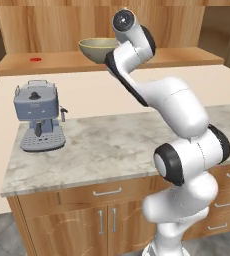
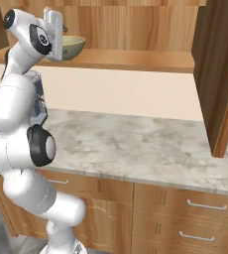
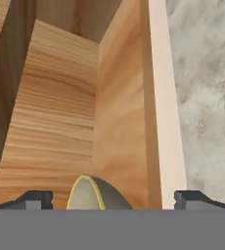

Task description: Pick the mug and place it in the sink. Pick the bowl and place it in the open cabinet and then close the cabinet.

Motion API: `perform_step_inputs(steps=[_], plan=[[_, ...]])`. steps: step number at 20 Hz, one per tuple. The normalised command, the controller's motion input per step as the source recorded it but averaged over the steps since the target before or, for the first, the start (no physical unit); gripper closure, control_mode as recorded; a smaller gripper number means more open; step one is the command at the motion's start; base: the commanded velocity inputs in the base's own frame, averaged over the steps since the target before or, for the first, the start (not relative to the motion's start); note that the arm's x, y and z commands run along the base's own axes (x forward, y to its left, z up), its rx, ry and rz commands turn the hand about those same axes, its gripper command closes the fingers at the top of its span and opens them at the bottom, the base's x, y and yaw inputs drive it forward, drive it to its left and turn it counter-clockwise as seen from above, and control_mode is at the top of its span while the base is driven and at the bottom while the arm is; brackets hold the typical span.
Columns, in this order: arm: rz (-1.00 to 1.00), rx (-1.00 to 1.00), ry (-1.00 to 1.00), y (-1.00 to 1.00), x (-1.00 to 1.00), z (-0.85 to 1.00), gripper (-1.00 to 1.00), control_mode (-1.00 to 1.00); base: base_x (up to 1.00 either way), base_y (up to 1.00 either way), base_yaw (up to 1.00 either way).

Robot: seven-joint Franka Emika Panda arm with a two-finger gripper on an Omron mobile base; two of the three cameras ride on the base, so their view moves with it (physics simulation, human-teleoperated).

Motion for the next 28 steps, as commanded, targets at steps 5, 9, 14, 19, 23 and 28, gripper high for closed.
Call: perform_step_inputs(steps=[5,9,14,19,23,28], plan=[[0.02,0.13,-0.16,-0.38,-1.00,-0.99,-1.00,-1.00,0.00,0.00,0.00],[0.07,0.09,-0.31,-0.61,-1.00,-0.60,-1.00,-1.00,0.00,0.00,0.00],[0.06,0.06,-0.06,-0.12,-1.00,0.00,-1.00,-1.00,0.00,0.00,0.00],[0.03,0.02,0.00,0.00,-0.93,0.04,-1.00,-1.00,0.00,0.00,0.00],[0.04,0.00,0.00,0.00,-0.73,0.22,-1.00,-1.00,0.00,0.00,0.00],[0.01,0.01,0.06,-0.01,-0.74,0.41,-1.00,-1.00,0.00,0.00,0.00]])
